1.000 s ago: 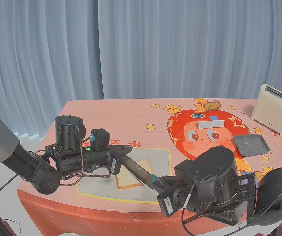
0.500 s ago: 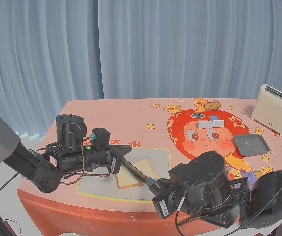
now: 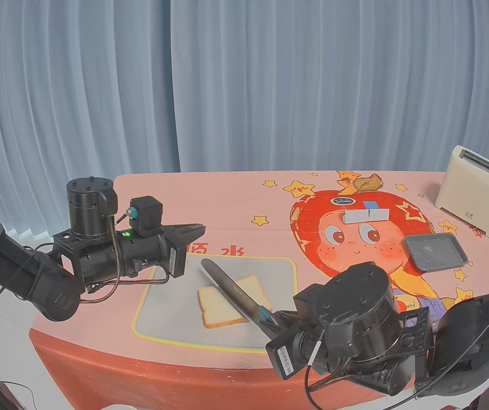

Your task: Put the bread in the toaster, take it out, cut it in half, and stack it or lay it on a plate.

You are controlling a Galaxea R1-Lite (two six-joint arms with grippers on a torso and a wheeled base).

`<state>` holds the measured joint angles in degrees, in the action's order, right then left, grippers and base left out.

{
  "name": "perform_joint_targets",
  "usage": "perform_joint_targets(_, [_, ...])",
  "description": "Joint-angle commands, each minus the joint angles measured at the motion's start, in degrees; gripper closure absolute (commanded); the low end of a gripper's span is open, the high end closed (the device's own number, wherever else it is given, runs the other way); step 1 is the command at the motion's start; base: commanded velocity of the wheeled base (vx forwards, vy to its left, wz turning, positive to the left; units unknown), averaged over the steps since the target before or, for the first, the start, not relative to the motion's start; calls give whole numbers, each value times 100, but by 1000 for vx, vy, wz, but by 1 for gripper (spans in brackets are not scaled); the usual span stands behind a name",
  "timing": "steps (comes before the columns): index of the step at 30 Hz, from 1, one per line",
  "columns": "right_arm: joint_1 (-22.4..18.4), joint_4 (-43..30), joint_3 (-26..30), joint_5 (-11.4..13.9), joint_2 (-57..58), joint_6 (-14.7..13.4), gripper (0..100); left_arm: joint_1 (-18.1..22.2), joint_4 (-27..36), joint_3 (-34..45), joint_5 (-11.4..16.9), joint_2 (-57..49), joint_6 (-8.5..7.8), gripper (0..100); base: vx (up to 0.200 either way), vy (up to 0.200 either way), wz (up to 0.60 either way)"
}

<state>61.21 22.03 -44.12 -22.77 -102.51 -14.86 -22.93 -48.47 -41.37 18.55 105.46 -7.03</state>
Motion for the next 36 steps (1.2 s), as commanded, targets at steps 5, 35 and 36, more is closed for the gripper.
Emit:
perform_joint_targets(5, [-21,3,0,1,56,1,100,606,-75,745,-10,-1028,-9,100,0,0,0])
perform_joint_targets(35, [-65,3,-9,-26,399,27,100,2196,-5,4129,8,-5668,-237,100,0,0,0])
perform_joint_targets(36, [-65,3,-9,-26,407,27,100,2196,48,4129,-1,-5914,-193,100,0,0,0])
